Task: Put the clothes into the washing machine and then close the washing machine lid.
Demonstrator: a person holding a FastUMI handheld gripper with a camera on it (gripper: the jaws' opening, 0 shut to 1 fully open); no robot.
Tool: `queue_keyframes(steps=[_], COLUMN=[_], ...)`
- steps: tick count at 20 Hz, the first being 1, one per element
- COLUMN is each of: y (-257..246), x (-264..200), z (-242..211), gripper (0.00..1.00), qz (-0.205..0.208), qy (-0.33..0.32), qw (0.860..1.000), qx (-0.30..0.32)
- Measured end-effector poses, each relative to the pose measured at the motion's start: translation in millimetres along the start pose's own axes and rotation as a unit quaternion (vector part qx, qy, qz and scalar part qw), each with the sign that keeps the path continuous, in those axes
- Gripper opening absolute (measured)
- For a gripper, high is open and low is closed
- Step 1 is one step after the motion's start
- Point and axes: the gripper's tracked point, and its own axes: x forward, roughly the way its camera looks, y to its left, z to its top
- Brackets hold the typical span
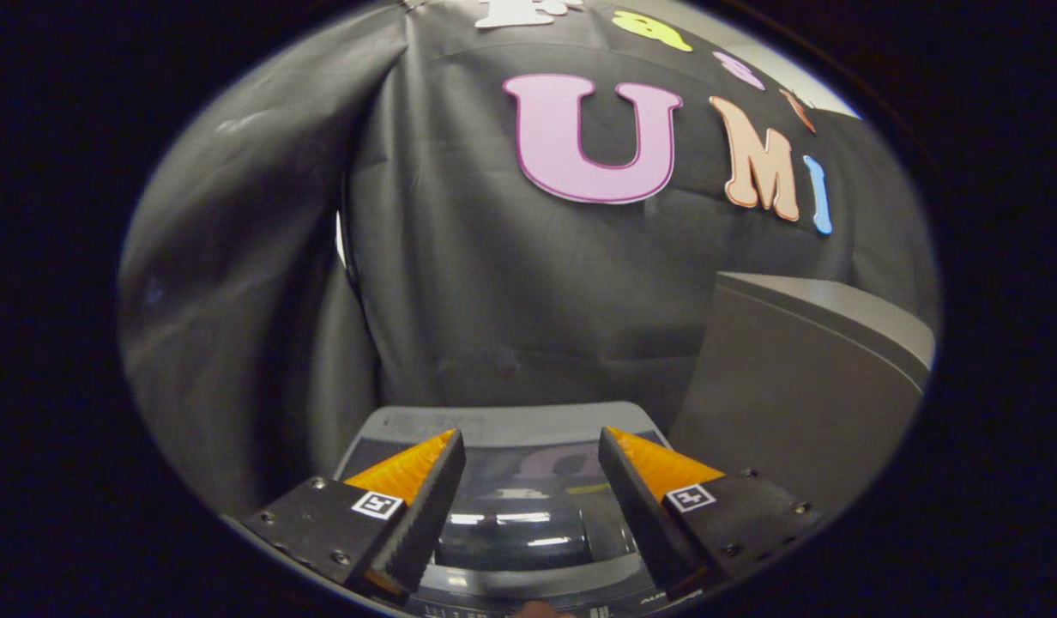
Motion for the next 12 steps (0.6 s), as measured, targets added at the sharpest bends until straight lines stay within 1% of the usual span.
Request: queue_keyframes(steps=[6,8,9,12], y=[11.0,14.9,11.7,10.1], x=[-10.7,-17.0,-16.3,-44.6], z=[-38.6,-52.6,-51.9,-57.8], gripper=[0.96,0.96,0.96,0.96], qz=[0.004,0.004,0.001,0.001], qy=[0.016,0.020,0.017,0.003], qw=[0.999,0.999,0.998,0.997], qx=[-0.030,-0.050,-0.061,-0.072])
